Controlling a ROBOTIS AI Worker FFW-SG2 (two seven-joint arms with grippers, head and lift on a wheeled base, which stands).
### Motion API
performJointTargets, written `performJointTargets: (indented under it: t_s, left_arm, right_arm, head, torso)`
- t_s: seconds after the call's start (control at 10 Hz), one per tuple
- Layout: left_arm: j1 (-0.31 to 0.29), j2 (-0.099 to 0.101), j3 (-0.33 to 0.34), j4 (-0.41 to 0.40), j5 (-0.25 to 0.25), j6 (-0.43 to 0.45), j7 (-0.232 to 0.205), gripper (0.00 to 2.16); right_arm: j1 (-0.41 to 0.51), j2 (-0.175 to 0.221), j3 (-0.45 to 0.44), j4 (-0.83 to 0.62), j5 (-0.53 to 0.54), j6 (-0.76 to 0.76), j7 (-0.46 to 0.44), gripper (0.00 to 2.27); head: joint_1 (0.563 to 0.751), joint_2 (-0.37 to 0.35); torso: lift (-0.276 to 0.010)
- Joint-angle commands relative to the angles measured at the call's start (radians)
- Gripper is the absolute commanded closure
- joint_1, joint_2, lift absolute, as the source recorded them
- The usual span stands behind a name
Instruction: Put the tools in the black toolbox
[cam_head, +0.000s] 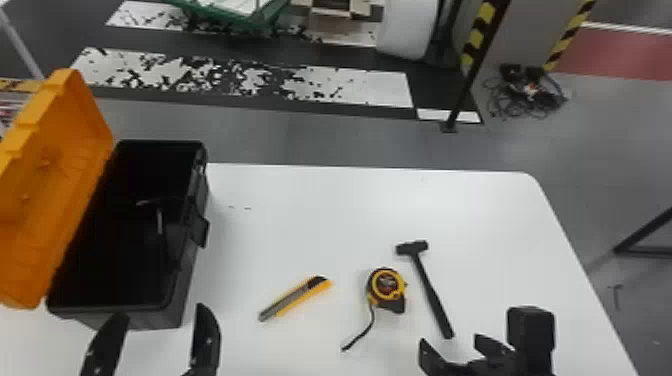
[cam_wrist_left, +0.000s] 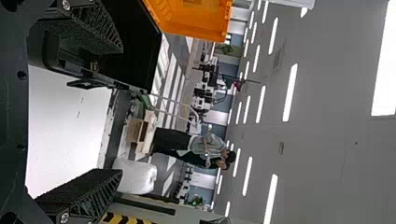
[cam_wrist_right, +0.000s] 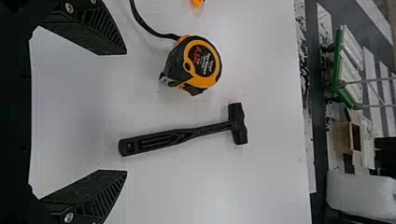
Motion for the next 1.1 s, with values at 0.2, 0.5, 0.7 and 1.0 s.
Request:
performJointTargets:
  t_s: [0.2, 0.5, 0.7, 1.0]
  left_arm:
    - [0.006, 0.002, 0.0, -0.003, 0.0, 0.0, -0.003, 0.08]
    - [0.006, 0.002, -0.005, -0.006, -0.005, 0.0, -0.007, 0.08]
    - [0.006, 0.009, -0.014, -0.008, -0.006, 0.0, -0.006, 0.08]
    - [0.005, 0.017, -0.019, -0.011, -0.006, 0.003, -0.006, 0.08]
  right_arm:
    - [-0.085, 0.009, -0.015, -0.06, 0.0, 0.278, -0.01, 0.09]
    - [-0.181, 0.012, -0.017, -0.064, 0.003, 0.45, -0.043, 0.1]
    - [-0.25, 0.011, -0.026, -0.063, 0.005, 0.578, -0.046, 0.1]
    - [-0.346, 0.011, -0.029, -0.015, 0.009, 0.698, -0.055, 0.12]
  head:
    - [0.695, -0.12]
    - [0.695, -0.122]
    - [0.695, -0.144]
    - [0.695, -0.174]
  torso:
    - [-0.039]
    - [-0.039]
    - [-0.039]
    - [-0.039]
